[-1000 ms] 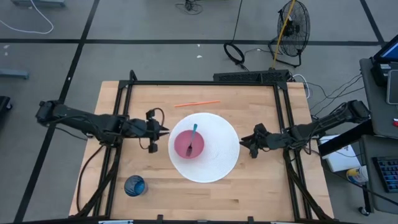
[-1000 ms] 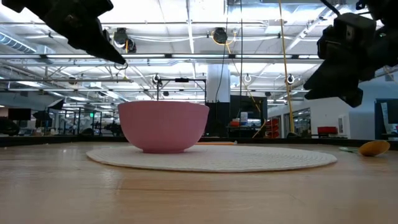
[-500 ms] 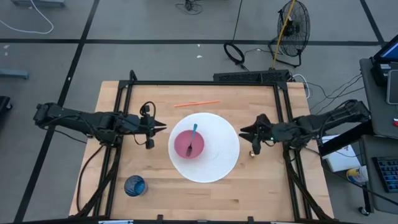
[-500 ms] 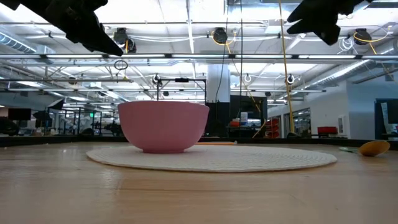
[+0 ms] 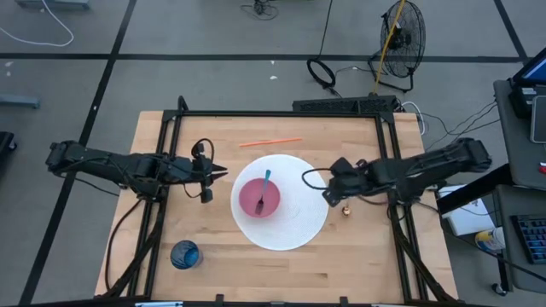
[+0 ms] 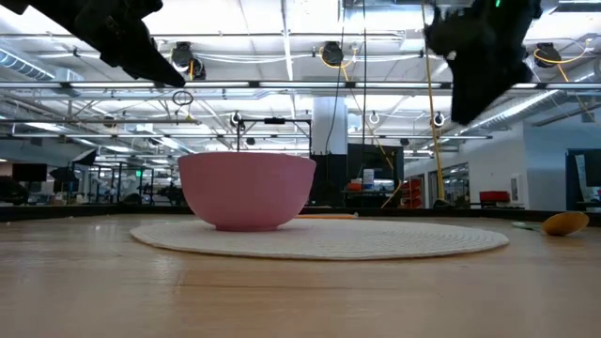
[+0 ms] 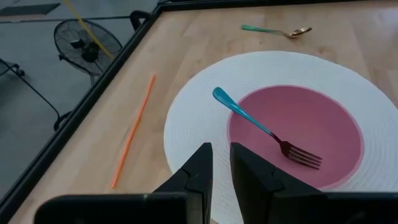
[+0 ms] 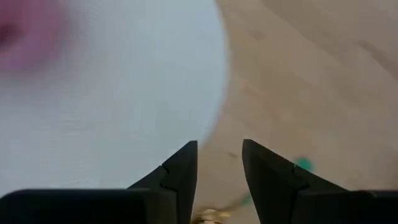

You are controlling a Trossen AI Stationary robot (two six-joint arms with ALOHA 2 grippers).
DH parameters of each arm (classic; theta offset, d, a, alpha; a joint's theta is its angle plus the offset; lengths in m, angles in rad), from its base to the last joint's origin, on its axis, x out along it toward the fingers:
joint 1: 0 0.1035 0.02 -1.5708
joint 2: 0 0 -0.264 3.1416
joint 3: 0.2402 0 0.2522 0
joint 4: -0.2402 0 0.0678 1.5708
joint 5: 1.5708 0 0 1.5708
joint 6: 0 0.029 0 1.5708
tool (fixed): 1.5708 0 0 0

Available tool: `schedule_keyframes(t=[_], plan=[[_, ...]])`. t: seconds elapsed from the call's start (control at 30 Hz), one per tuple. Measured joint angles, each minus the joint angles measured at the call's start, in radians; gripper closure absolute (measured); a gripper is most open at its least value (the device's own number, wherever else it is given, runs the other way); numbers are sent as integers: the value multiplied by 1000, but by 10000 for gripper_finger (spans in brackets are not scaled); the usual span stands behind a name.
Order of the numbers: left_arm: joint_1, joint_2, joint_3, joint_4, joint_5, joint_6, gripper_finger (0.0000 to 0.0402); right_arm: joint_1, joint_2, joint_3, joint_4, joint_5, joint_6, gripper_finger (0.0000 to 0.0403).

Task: Pick & Place Utensil
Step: Put the green spoon into the pink bowl

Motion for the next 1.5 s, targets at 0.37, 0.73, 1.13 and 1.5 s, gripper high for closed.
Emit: schedule_keyframes(t=[0.37,0.73,1.13,1.5], plan=[[0,0,0,-27,0,4,339,-114,96,-44,-56,-201,25,282],[0,0,0,-102,-1,1,339,-132,96,-144,-35,-306,84,230],[0,0,0,-108,-1,0,339,-103,95,-242,74,-366,318,163],[0,0,0,-110,-1,-3,339,-76,95,-362,188,-361,472,205]])
